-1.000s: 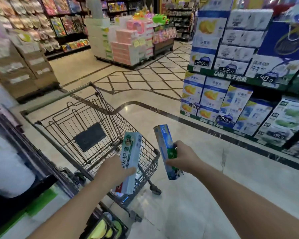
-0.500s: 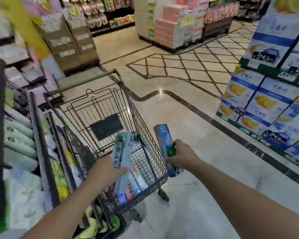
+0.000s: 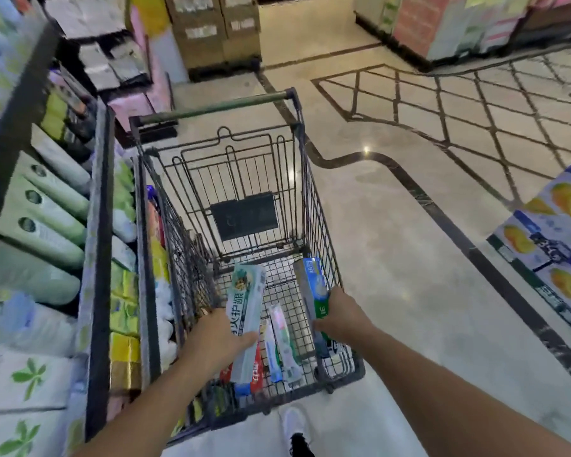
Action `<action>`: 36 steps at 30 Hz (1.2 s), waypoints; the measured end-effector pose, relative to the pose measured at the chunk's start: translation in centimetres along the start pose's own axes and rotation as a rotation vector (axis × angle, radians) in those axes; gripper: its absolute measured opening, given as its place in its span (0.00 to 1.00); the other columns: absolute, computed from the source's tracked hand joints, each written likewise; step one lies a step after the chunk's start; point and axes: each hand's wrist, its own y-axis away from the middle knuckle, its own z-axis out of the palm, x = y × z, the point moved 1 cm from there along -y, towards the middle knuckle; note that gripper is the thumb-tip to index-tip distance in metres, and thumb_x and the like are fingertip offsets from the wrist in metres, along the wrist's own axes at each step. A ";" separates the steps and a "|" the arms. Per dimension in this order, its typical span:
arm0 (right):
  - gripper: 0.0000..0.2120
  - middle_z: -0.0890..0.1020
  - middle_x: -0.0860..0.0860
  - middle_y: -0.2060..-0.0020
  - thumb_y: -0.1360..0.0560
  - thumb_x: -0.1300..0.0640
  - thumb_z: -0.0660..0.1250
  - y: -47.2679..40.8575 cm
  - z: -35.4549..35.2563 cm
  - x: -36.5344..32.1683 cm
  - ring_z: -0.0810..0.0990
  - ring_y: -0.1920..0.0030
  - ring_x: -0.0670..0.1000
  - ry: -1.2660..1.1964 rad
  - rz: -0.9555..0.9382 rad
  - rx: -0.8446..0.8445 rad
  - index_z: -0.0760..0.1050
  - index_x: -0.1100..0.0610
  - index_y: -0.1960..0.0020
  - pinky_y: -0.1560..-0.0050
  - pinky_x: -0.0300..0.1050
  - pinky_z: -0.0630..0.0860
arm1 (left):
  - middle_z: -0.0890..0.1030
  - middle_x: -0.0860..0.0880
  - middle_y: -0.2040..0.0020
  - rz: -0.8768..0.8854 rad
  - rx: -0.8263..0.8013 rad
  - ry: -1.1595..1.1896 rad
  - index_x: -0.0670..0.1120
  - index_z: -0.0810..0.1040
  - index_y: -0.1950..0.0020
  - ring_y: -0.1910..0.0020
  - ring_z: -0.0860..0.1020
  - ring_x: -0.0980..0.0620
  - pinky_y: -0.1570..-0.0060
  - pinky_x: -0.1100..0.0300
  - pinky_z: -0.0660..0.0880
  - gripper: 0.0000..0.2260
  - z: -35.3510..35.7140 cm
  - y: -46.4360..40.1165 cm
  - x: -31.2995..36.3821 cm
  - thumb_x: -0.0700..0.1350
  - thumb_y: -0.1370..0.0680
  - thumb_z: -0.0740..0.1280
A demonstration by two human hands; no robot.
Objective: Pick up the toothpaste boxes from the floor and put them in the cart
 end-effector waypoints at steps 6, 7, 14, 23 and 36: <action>0.21 0.76 0.49 0.56 0.30 0.58 0.75 -6.6 3.1 1.3 0.79 0.55 0.51 0.019 0.052 -0.069 0.65 0.54 0.46 0.55 0.48 0.80 | 0.77 0.52 0.59 -0.055 0.009 -0.003 0.44 0.71 0.39 0.65 0.75 0.55 0.68 0.58 0.76 0.27 3.3 -5.1 -0.4 0.63 0.26 0.70; 0.21 0.75 0.49 0.57 0.29 0.58 0.75 -7.7 3.8 1.8 0.79 0.56 0.50 0.015 0.066 -0.081 0.65 0.54 0.46 0.57 0.47 0.80 | 0.74 0.52 0.63 -0.078 0.006 0.000 0.42 0.71 0.36 0.69 0.73 0.56 0.73 0.60 0.71 0.31 4.3 -6.1 -0.6 0.64 0.26 0.70; 0.20 0.73 0.47 0.60 0.28 0.57 0.74 -14.9 8.3 5.6 0.76 0.61 0.47 0.075 0.084 -0.138 0.64 0.56 0.47 0.65 0.42 0.74 | 0.72 0.51 0.61 -0.190 0.001 -0.010 0.43 0.70 0.44 0.67 0.73 0.54 0.74 0.61 0.66 0.27 10.8 -10.4 -1.9 0.65 0.27 0.70; 0.20 0.74 0.46 0.60 0.28 0.56 0.74 -19.0 14.8 10.5 0.78 0.61 0.49 0.098 0.144 -0.190 0.64 0.54 0.46 0.62 0.45 0.76 | 0.79 0.45 0.40 -0.331 -0.041 -0.034 0.39 0.64 0.28 0.46 0.80 0.48 0.52 0.56 0.78 0.40 17.7 -14.1 -4.1 0.68 0.26 0.67; 0.30 0.77 0.54 0.44 0.32 0.56 0.79 -20.3 19.7 12.9 0.82 0.46 0.57 0.160 0.256 -0.264 0.64 0.58 0.39 0.47 0.56 0.81 | 0.78 0.48 0.49 -0.335 -0.090 -0.022 0.42 0.70 0.39 0.53 0.77 0.50 0.55 0.58 0.77 0.32 20.7 -16.3 -5.1 0.67 0.27 0.68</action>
